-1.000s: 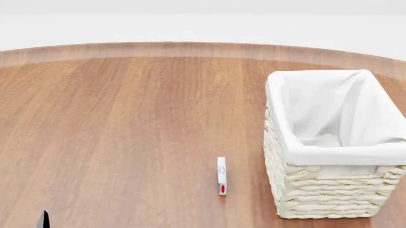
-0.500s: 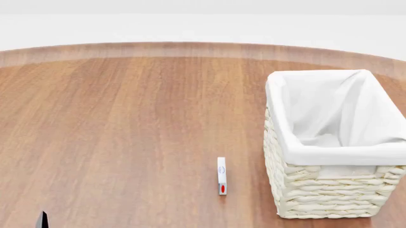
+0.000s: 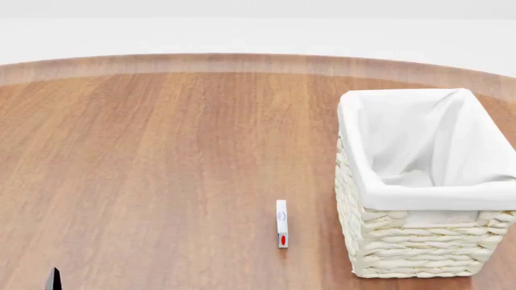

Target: Pick up the tomato sauce, and put it in the basket.

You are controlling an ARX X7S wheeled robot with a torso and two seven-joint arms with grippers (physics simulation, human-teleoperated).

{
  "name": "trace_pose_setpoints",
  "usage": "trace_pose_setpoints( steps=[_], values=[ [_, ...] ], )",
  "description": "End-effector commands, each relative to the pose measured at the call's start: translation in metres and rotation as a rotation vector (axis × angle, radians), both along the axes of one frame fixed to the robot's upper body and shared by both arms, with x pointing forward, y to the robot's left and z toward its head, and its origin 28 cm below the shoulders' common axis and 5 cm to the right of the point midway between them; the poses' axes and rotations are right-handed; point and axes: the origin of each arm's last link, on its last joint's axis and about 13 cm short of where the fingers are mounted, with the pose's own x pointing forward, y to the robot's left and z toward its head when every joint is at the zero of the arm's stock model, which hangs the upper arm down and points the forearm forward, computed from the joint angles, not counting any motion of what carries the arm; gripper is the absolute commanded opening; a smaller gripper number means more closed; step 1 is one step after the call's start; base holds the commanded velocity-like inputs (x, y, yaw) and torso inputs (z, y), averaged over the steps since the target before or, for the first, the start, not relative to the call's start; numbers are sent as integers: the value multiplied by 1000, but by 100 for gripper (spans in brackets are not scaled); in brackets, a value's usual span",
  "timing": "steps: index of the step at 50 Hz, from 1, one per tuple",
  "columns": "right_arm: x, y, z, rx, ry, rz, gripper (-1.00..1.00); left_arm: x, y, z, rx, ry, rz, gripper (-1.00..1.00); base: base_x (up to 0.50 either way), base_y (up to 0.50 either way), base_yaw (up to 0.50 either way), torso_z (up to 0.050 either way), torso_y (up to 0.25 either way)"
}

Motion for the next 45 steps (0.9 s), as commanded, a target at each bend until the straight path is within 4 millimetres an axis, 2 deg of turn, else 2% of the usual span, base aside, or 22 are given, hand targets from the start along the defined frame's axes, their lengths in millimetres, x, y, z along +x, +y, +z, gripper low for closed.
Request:
trace_pose_setpoints(
  steps=[1, 13, 22, 45],
  values=[
    [7, -1, 11, -71, -26, -16, -100, 0, 0, 1, 1, -1, -1, 100, 0, 0, 0, 0, 0],
    [7, -1, 11, -71, -26, -16, -100, 0, 0, 1, 1, -1, -1, 100, 0, 0, 0, 0, 0],
    [26, -2, 30, -57, -87, -17, -100, -1, -1, -1, 0, 1, -3, 100, 0, 0, 0, 0, 0],
    [59, -2, 61, -100, -144, -13, -100, 0, 1, 1, -7, -2, 4, 100, 0, 0, 0, 0, 0]
  ],
)
